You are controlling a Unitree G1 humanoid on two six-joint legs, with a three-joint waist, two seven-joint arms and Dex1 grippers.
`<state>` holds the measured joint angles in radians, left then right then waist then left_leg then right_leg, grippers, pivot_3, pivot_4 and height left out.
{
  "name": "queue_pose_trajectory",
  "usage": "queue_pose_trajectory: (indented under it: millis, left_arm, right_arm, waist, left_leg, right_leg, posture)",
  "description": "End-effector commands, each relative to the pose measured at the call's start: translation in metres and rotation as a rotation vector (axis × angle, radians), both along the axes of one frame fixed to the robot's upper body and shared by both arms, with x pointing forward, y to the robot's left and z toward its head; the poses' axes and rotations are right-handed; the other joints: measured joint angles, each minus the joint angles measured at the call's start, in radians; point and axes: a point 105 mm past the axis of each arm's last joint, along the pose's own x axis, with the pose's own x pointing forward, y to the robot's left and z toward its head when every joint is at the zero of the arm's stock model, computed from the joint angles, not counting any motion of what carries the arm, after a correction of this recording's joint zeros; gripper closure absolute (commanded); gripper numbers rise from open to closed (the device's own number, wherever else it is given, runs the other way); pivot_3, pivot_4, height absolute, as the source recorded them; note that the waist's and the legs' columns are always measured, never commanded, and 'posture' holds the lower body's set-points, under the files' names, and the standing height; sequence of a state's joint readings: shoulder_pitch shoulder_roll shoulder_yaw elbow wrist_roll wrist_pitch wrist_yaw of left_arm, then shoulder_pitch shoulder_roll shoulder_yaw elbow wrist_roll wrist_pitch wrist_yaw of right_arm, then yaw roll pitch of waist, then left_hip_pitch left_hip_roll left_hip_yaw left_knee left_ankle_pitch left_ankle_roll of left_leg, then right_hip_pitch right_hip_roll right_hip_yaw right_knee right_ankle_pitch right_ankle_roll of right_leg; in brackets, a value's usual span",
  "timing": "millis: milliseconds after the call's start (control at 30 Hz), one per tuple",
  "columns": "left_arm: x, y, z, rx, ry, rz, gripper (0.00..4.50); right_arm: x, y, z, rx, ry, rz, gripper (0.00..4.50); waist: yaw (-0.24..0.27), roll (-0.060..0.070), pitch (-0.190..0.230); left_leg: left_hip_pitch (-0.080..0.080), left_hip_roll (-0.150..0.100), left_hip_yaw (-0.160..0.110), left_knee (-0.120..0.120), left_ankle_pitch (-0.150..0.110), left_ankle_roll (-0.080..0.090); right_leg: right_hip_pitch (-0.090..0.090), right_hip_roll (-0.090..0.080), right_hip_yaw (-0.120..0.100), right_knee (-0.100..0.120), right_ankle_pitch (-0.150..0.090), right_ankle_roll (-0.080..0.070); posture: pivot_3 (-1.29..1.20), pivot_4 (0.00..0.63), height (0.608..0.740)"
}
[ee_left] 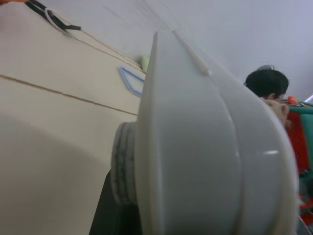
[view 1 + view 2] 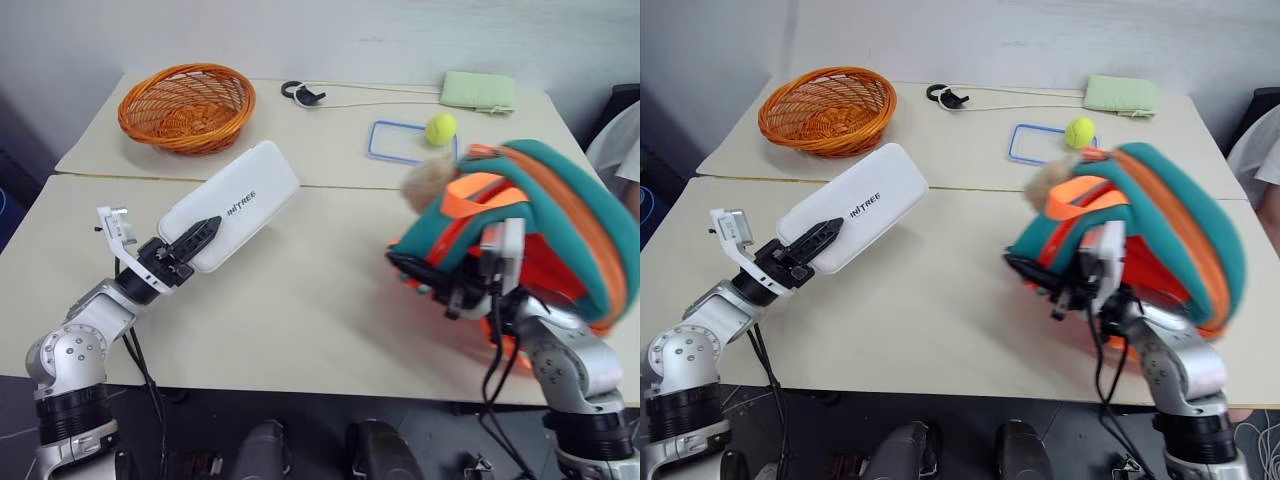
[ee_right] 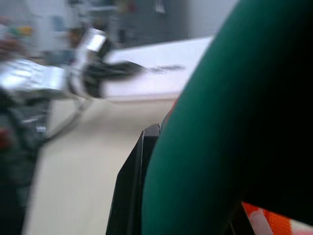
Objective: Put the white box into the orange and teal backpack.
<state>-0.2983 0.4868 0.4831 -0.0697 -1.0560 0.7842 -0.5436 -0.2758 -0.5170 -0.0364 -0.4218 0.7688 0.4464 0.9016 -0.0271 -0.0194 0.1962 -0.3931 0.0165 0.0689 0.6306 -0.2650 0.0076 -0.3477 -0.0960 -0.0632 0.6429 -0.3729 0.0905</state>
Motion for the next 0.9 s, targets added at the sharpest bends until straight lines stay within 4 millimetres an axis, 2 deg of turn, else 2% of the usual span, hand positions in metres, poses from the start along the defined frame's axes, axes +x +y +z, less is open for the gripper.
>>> queue_pose_trajectory:
  millis: [33,100,200,267,400,433,500,600,733,833,900]
  left_arm:
    - [-0.018,0.017,0.028,-0.033,-0.125,0.062,3.27]
    - [-0.025,0.022,0.032,-0.049,-0.143,0.084,3.27]
    - [-0.049,0.024,0.042,-0.011,-0.213,0.066,3.27]
    - [-0.056,0.022,0.054,0.020,-0.261,0.055,3.27]
    - [-0.064,0.009,0.062,0.119,-0.298,-0.021,3.27]
    - [-0.065,-0.002,0.061,0.167,-0.308,-0.075,3.27]
    - [-0.062,-0.024,0.061,0.255,-0.347,-0.159,3.27]
    - [-0.051,-0.046,0.062,0.327,-0.407,-0.217,3.27]
    - [-0.036,-0.064,0.061,0.371,-0.459,-0.300,3.27]
    - [-0.037,-0.078,0.054,0.460,-0.496,-0.440,3.27]
    - [-0.035,-0.081,0.046,0.526,-0.500,-0.508,3.27]
  right_arm:
    - [-0.028,0.009,0.018,-0.016,0.004,0.164,4.47]
    - [-0.035,0.004,0.014,-0.062,0.043,0.198,4.47]
    - [-0.040,-0.019,0.005,-0.142,0.166,0.201,4.47]
    - [-0.040,-0.032,0.005,-0.178,0.219,0.187,4.47]
    - [-0.026,-0.047,0.005,-0.210,0.227,0.104,4.47]
    - [-0.025,-0.051,0.001,-0.239,0.233,0.101,4.47]
    - [-0.024,-0.057,-0.004,-0.277,0.248,0.099,4.47]
    - [-0.022,-0.062,-0.007,-0.292,0.263,0.099,4.47]
    - [-0.022,-0.063,-0.008,-0.303,0.271,0.104,4.47]
    - [-0.021,-0.063,-0.009,-0.304,0.267,0.099,4.47]
    - [-0.021,-0.063,-0.009,-0.304,0.265,0.096,4.47]
  waist:
    - [0.001,0.000,0.000]
    - [0.001,0.000,0.000]
    - [0.004,-0.001,0.000]
    - [0.008,-0.001,0.000]
    - [0.013,-0.002,0.000]
    - [0.015,-0.002,0.000]
    - [0.025,-0.001,0.000]
    - [0.037,-0.001,0.000]
    - [0.036,-0.001,0.000]
    - [0.032,-0.001,0.000]
    - [0.029,-0.001,0.000]
  left_leg:
    - [-0.001,0.000,0.000,0.000,0.000,0.001]
    - [-0.001,-0.001,-0.001,0.000,-0.001,0.002]
    - [-0.002,-0.001,-0.003,0.001,-0.004,0.005]
    - [-0.002,-0.002,-0.003,0.001,-0.005,0.006]
    - [-0.003,-0.002,-0.005,0.002,-0.005,0.006]
    - [-0.003,-0.002,-0.005,0.002,-0.005,0.006]
    - [-0.003,-0.002,-0.005,0.002,-0.005,0.006]
    - [-0.003,-0.002,-0.005,0.002,-0.004,0.006]
    - [-0.003,-0.002,-0.004,0.002,-0.004,0.006]
    - [-0.004,-0.002,-0.004,0.002,-0.003,0.005]
    - [-0.005,-0.002,-0.004,0.002,-0.003,0.005]
  right_leg:
    - [0.000,0.000,0.000,0.000,0.000,0.000]
    - [0.001,-0.001,-0.001,-0.001,0.000,0.000]
    - [0.005,-0.002,-0.002,-0.006,0.000,0.000]
    - [0.006,-0.003,-0.003,-0.008,0.000,0.000]
    - [0.007,-0.003,-0.005,-0.014,0.000,0.000]
    - [0.007,-0.003,-0.005,-0.014,0.000,0.000]
    - [0.007,-0.003,-0.005,-0.013,0.000,0.000]
    - [0.007,-0.002,-0.005,-0.013,0.000,0.000]
    - [0.007,-0.001,-0.005,-0.014,0.001,0.001]
    - [0.006,0.000,-0.006,-0.014,0.001,0.001]
    - [0.006,0.000,-0.007,-0.014,0.001,0.001]
  posture:
    - [0.00,0.150,0.740]
    - [0.00,0.150,0.740]
    - [0.00,0.150,0.740]
    - [0.00,0.150,0.740]
    - [0.00,0.150,0.740]
    - [0.00,0.150,0.740]
    - [0.00,0.150,0.740]
    - [0.00,0.150,0.740]
    - [0.00,0.150,0.740]
    - [0.00,0.150,0.740]
    - [0.00,0.150,0.740]
